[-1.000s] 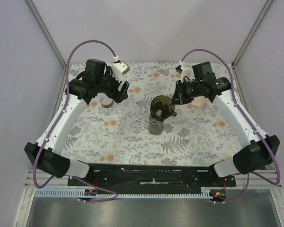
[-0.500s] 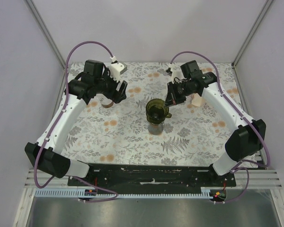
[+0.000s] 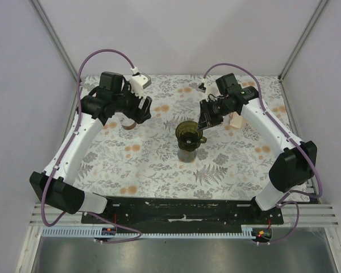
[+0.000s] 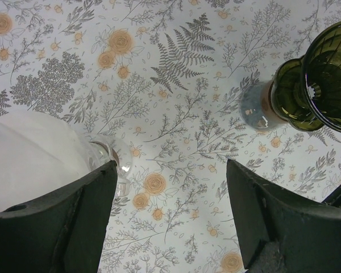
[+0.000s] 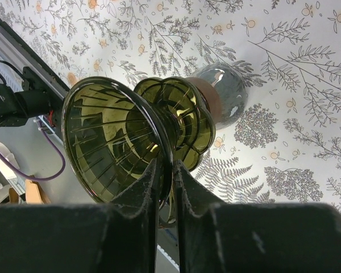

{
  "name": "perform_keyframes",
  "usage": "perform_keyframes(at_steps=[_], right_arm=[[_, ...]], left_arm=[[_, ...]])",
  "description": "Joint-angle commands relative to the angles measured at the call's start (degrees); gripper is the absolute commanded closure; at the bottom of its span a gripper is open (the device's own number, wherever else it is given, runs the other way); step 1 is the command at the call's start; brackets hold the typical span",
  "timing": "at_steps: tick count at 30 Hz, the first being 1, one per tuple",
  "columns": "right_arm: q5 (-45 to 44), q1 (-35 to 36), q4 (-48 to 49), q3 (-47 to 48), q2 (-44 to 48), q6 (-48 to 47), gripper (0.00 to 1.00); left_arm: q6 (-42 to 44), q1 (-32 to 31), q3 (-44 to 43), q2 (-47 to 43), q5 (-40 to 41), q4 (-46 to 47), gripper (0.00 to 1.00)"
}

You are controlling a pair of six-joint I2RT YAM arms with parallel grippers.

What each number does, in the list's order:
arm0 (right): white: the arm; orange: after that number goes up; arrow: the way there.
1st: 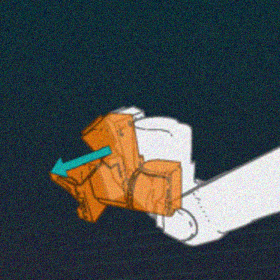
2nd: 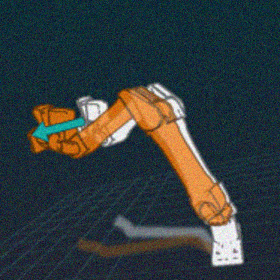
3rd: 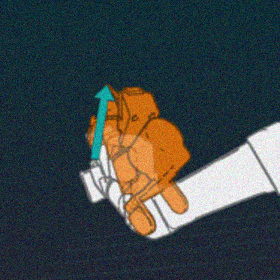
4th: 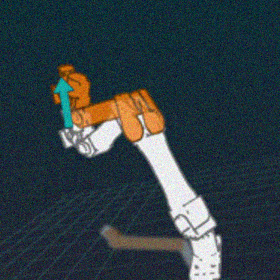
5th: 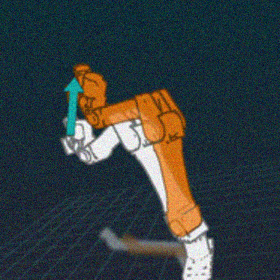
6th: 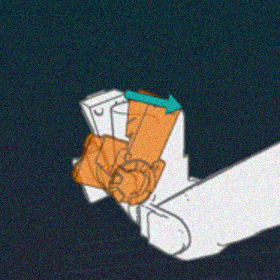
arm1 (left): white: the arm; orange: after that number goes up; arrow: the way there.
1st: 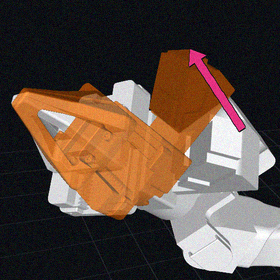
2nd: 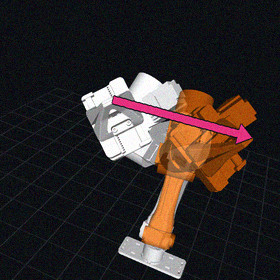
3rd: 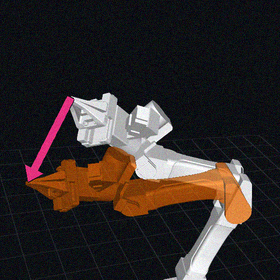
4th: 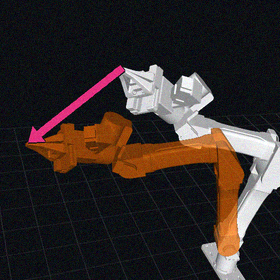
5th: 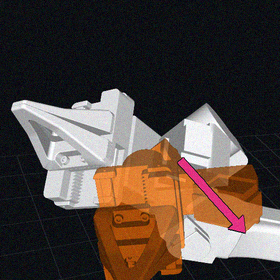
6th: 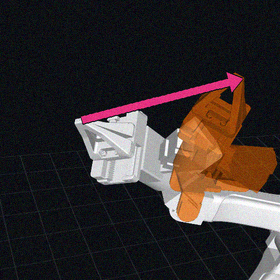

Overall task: Place the coffee filter in the dripper
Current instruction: Place the coffee dripper on the coffee server, then pick up the coffee filter from the coffee filter holder.

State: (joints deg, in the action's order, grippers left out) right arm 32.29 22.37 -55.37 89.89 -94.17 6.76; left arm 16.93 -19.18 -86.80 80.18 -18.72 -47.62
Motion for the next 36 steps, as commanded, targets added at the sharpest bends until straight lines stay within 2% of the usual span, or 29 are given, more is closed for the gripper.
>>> perform_keyframes(at_steps=[1,5,7,11,16,20,22,24,27,30,36], right_arm=[[1.1,0.13,0.18,1.34,-0.31,-0.96,0.78],[1.72,0.13,0.18,1.87,-0.49,-1.31,0.7],[1.37,0.13,0.18,2.57,-0.14,-1.49,0.61],[-0.82,0.13,0.09,4.24,0.13,-1.93,0.52],[-7.58,-0.57,0.18,5.91,2.67,-2.54,0.41],[-15.57,-4.6,2.37,5.57,7.14,-1.32,0.34],[-19.35,-7.85,6.57,1.9,10.66,0.43,0.34],[-24.09,-11.63,15.69,-5.47,15.14,2.98,0.35],[-30.16,-16.3,27.48,-16.99,18.67,7.11,0.44],[-34.84,-19.37,33.3,-21.41,15.87,11.33,0.47],[-34.75,-24.04,37.35,-20.46,4.63,17.75,0.47]], left_arm=[[-1.46,0.46,-0.56,-1.08,-2.11,0.68,0.17],[-1.37,0.63,-0.47,-1.43,-2.11,0.68,0.16],[-1.28,0.81,-0.47,-1.52,-2.28,0.51,0.16],[-1.28,0.81,-0.21,-1.43,-2.64,0.59,0.16],[-1.28,0.99,-0.47,-1.78,-3.07,0.51,0.16],[-1.37,1.07,-0.38,-1.78,-3.16,0.42,0.16],[-1.46,1.07,-0.38,-1.87,-3.17,0.42,0.16],[-1.28,1.25,-0.38,-2.05,-3.34,0.42,0.16],[-1.37,1.34,-0.21,-1.96,-3.86,0.33,0.16],[-1.46,1.43,-0.21,-1.87,-3.87,0.33,0.16],[-1.28,1.78,-0.21,-1.52,-3.87,0.15,0.16]])
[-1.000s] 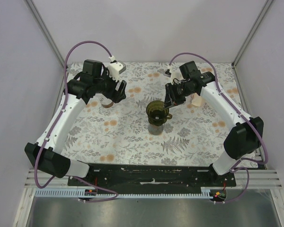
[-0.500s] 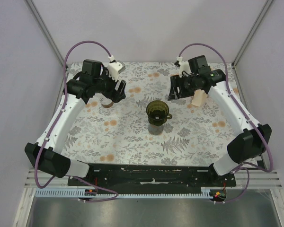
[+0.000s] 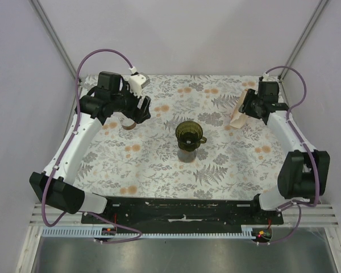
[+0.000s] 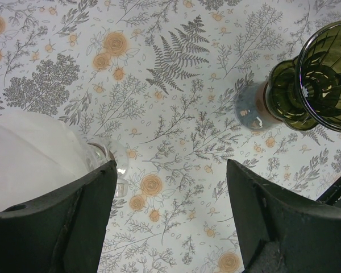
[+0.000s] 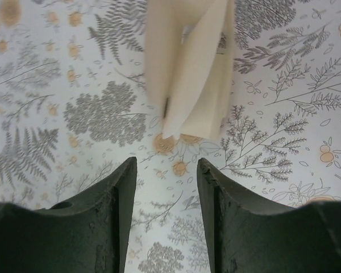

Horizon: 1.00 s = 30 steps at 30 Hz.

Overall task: Place the coffee filter in the dripper
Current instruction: Pick up the coffee filter from the coffee filter holder.

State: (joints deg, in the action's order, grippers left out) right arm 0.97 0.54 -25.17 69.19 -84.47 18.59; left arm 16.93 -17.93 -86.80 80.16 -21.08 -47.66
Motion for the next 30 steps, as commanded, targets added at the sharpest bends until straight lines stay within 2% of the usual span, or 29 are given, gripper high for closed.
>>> perform_keyframes(at_steps=[1,6,12,18,19,23,30], right_arm=[[-3.61,-2.38,7.5,0.59,-6.57,6.54,0.47],[-5.37,-2.91,9.08,1.83,-12.12,8.74,0.48],[-1.68,-2.91,9.52,4.46,-18.62,9.97,0.54],[-1.67,-2.91,10.05,4.99,-20.74,10.15,0.57],[-1.68,-2.91,9.96,5.17,-21.09,9.98,0.61],[-1.15,-2.91,9.17,5.87,-20.92,7.96,0.98],[-2.29,-2.73,7.07,2.45,-8.37,0.59,1.0]], left_arm=[[-1.37,0.53,-0.21,-1.41,-1.68,0.2,0.16],[-1.28,0.71,-0.47,-0.62,-1.86,0.02,0.16],[-1.2,0.71,-0.65,0.08,-1.86,-0.24,0.16],[-1.11,0.79,-1.08,0.79,-2.03,-0.42,0.16],[-1.11,0.88,-1.17,0.87,-1.95,-0.42,0.17],[-1.11,0.88,-1.09,0.88,-1.95,-0.5,0.17],[-1.02,0.88,-1.0,0.61,-2.65,-0.59,0.17]])
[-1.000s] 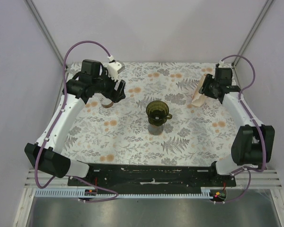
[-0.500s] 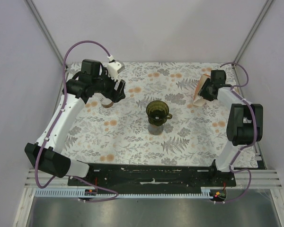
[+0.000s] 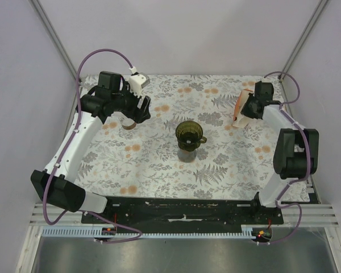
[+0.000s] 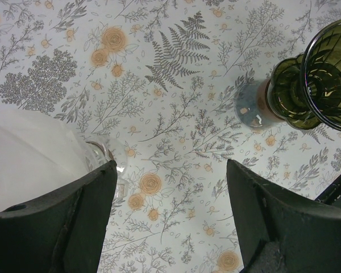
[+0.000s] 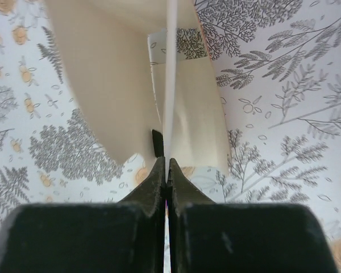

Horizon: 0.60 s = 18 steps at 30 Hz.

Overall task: Place the coffee filter in the dripper
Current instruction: Pick up the coffee filter from the coffee filter holder.

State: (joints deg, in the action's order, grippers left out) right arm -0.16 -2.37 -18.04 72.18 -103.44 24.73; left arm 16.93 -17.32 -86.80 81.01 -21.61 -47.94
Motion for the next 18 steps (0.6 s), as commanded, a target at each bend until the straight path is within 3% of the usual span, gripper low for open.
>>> perform_keyframes(at_steps=[1,6,8,14,18], right_arm=[[-0.89,0.26,-0.67,-0.99,13.5,-6.96,1.0],[-0.1,1.32,-9.18,0.41,25.98,-15.22,1.0],[4.1,1.93,-11.65,1.2,30.81,-18.56,1.0],[24.13,8.6,-15.17,2.69,42.08,-28.85,1.0],[37.39,19.04,-18.43,5.24,45.16,-33.77,1.0]], left_arm=[[-1.19,0.27,-1.0,-0.42,-2.21,-0.31,0.16],[-1.11,0.36,-1.0,-1.21,-3.62,-0.31,0.16],[-0.93,0.36,-1.0,-1.65,-4.67,-0.66,0.16],[0.56,0.27,-4.07,-2.88,-12.3,-3.2,0.16],[0.82,0.18,-6.88,-4.37,-22.4,-5.31,0.14]])
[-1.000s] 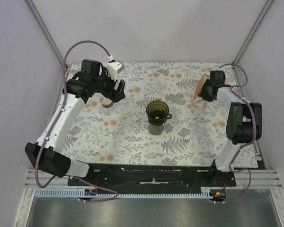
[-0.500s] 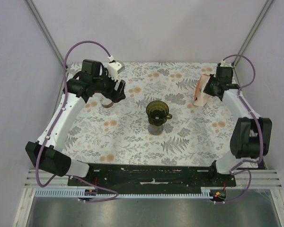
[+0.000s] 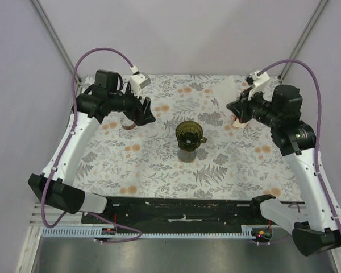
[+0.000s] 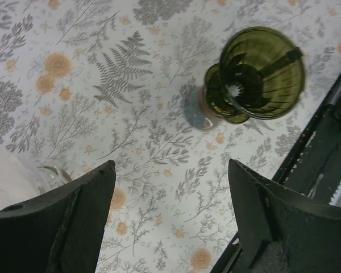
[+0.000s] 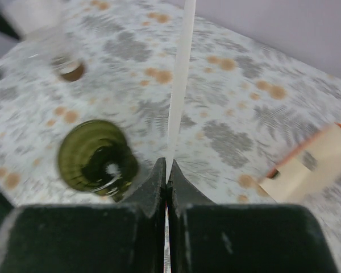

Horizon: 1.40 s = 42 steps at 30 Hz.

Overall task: Place the coffee filter in the dripper
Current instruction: Pick up the coffee filter from the coffee filter holder.

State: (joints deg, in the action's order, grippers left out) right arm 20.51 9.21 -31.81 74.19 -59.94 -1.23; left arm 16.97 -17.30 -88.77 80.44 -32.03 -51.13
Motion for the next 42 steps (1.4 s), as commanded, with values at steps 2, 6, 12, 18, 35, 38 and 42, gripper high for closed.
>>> perform_keyframes(at_steps=[2,6,12,18,35,38,42], right_arm=[[20.96,12.3,-4.14,3.94,2.46,-8.34,1.0],[23.43,20.73,-2.38,6.13,1.24,-6.59,1.0],[22.2,32.17,-3.43,11.49,-2.98,-6.85,1.0],[18.6,37.98,-4.49,14.84,-6.76,-7.38,1.0],[14.46,39.92,-11.52,17.83,-6.33,-11.6,1.0],[14.91,40.62,-11.25,19.14,-7.55,-11.42,1.0],[16.22,41.76,-11.25,20.2,-8.87,-12.21,1.0]], left_arm=[[1.48,-0.19,-6.84,-4.5,-16.02,-3.61,0.12],[2.45,-3.43,-10.01,-5.56,-19.12,-6.77,0.11],[4.03,-12.57,-15.72,-5.21,-13.06,-13.63,0.09],[7.64,-19.78,-15.03,-9.25,-12.27,-15.05,0.15],[10.81,-20.32,-7.38,-16.9,-14.46,-11.01,0.09],[9.93,-20.84,-7.38,-16.2,-13.76,-9.87,0.09],[7.11,-21.37,-6.85,-15.67,-12.09,-7.31,0.13]])
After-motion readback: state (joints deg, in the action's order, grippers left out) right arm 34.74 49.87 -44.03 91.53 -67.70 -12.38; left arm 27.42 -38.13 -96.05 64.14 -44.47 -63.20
